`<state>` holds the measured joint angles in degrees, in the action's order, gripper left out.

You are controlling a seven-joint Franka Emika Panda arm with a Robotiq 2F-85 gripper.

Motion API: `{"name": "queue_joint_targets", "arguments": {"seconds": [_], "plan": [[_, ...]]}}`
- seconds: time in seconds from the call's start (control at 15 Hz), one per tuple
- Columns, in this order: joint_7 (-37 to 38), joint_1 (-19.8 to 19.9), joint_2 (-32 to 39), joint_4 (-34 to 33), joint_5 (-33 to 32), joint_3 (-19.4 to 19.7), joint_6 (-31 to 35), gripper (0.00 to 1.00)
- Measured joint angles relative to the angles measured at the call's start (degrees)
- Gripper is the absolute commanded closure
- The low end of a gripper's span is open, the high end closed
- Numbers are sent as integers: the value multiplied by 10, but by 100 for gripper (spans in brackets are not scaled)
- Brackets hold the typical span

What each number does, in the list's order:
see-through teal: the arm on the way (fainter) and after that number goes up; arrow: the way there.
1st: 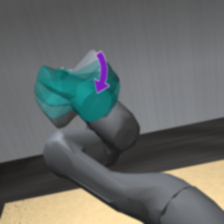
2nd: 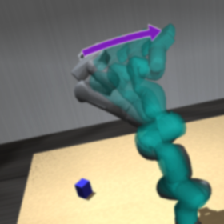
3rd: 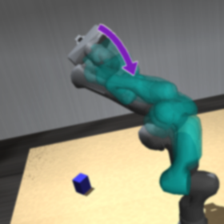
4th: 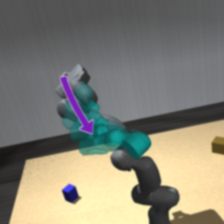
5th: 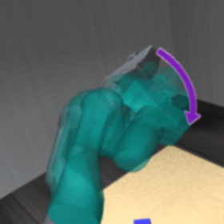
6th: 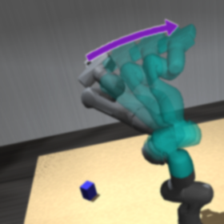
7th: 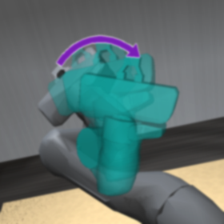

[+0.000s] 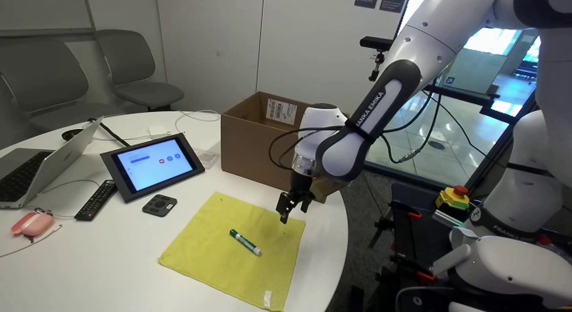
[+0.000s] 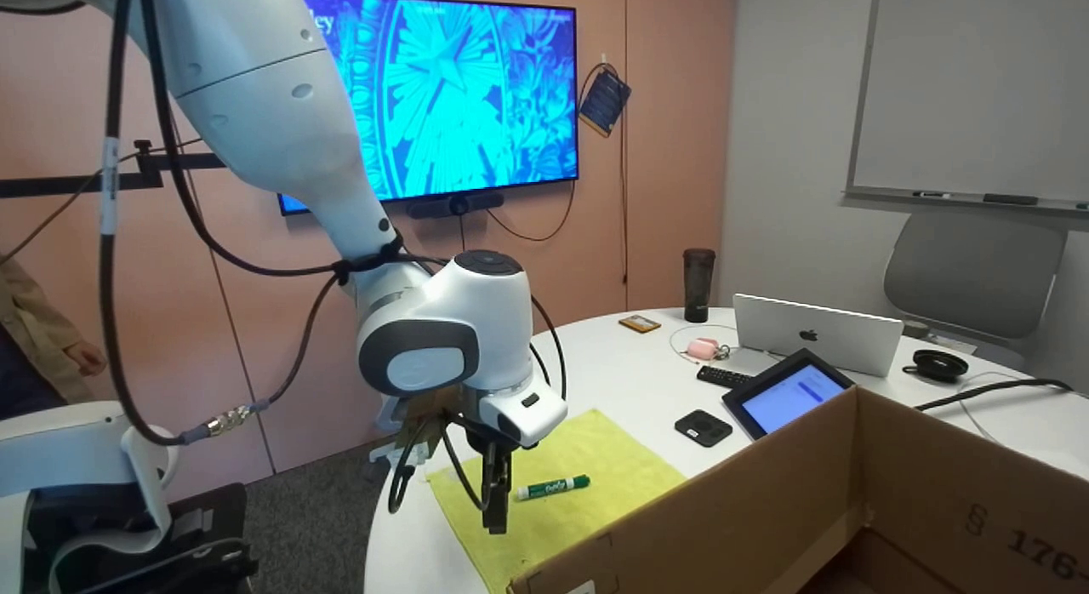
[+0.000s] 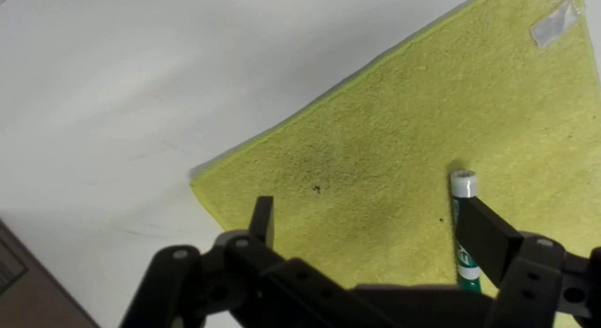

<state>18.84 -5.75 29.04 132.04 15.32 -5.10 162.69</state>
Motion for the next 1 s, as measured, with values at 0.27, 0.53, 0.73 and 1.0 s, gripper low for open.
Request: {"name": "queue_joint_targets", "arguments": {"seconds": [0.27,0.53,0.73,1.0], "plan": [[30,-12,33,4,0,25,31,0],[60,-34,70,-1,0,51,48,0],[79,-47,94,-8,0,57,54,0],[97,-56,118,-24,0,59,55,0]]}}
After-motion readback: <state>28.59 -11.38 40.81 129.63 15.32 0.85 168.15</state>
